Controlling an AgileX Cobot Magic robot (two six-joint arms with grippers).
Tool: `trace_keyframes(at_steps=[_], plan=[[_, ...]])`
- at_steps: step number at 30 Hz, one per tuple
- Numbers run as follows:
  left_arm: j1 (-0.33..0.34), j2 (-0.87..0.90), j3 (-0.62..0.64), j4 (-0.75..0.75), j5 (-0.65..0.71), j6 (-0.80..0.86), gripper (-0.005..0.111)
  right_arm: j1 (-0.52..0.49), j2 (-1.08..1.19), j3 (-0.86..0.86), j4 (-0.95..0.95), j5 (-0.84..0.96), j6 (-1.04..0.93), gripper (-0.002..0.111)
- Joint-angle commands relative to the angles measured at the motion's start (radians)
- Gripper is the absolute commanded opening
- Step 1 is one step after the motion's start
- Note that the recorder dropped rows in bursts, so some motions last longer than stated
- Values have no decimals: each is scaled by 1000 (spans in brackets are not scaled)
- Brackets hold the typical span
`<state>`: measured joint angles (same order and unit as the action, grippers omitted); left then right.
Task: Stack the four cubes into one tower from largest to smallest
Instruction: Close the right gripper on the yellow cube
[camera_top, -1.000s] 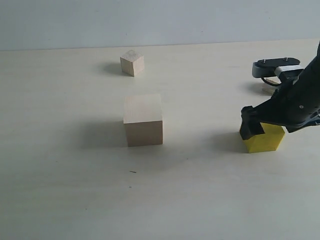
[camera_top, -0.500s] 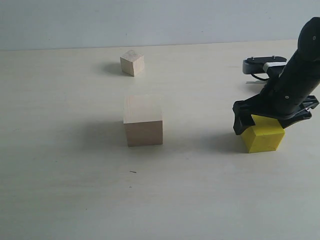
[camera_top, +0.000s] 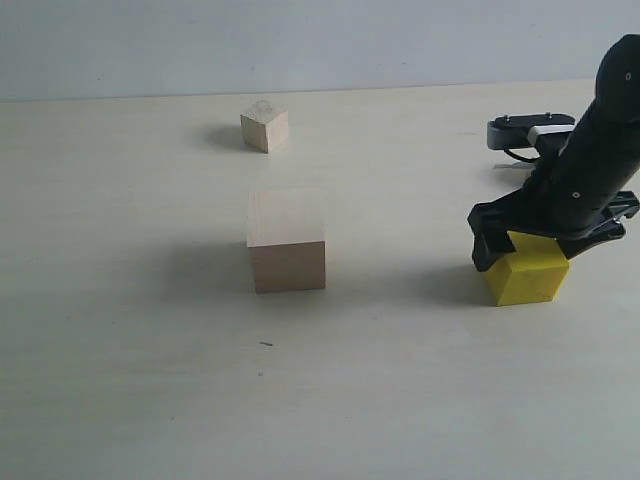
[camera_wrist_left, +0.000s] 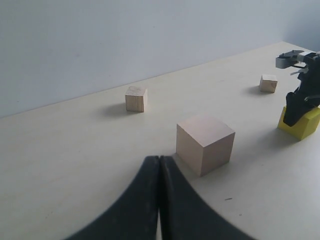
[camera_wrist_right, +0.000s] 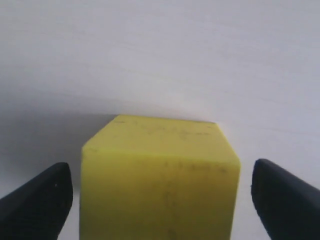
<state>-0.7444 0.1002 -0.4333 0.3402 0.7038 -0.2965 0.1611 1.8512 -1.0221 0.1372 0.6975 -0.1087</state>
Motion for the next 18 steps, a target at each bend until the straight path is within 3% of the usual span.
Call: trace_keyframes(at_steps=[1, 12, 15, 18], plan=[[-4, -6, 2, 4, -8, 5, 1, 1, 1, -5, -30, 11, 23, 90], [-4, -6, 2, 4, -8, 5, 1, 1, 1, -5, -32, 11, 30, 88], [-4, -6, 2, 4, -8, 5, 1, 1, 1, -5, -32, 11, 30, 83], [-4, -6, 2, 4, -8, 5, 1, 1, 1, -5, -32, 11, 43, 71]])
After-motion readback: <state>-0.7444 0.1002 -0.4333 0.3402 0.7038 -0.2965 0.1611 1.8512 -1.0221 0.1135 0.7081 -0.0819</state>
